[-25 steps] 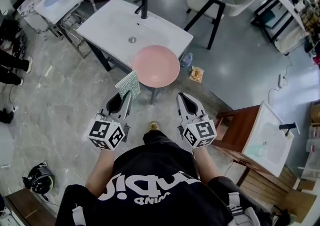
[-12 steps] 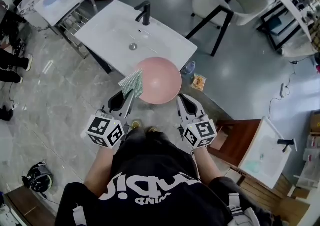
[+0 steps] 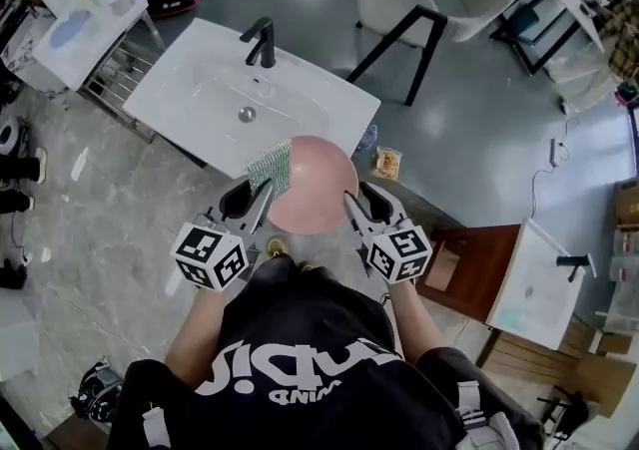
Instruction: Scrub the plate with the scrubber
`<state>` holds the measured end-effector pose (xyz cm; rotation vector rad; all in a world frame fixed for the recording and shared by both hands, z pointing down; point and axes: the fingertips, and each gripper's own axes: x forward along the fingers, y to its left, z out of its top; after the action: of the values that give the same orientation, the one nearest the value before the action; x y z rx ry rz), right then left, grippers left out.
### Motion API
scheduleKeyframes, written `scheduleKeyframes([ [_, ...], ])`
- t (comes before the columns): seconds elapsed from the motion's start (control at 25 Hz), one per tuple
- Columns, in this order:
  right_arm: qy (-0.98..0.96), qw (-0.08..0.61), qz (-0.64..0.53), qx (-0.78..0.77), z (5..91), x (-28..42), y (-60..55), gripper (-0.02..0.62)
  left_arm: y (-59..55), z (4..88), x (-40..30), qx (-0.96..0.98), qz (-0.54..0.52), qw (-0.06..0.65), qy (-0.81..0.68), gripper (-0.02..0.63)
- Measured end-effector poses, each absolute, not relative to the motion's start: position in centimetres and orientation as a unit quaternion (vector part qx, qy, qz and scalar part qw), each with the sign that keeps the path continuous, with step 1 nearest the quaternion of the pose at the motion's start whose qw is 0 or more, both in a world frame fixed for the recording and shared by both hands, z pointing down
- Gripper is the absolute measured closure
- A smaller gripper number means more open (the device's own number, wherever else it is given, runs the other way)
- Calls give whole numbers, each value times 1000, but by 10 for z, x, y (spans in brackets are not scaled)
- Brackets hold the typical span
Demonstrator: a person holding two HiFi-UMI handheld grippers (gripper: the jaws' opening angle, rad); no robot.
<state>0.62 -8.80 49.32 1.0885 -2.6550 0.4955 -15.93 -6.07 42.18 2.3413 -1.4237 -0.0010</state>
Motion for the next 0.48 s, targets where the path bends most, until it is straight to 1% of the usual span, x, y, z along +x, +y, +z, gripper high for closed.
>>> scheduleKeyframes([
  [0.08, -897, 132, 195, 373, 508, 7, -98, 407, -75, 426, -159, 847, 5, 205, -491, 511],
  [0.24, -886, 175, 219, 369, 533, 13, -118, 405, -97, 436, -151, 860, 20, 220, -460, 511],
  [0.48, -872, 204, 255, 364, 565, 23, -142, 405, -116, 450, -139, 867, 43, 238, -436, 511],
])
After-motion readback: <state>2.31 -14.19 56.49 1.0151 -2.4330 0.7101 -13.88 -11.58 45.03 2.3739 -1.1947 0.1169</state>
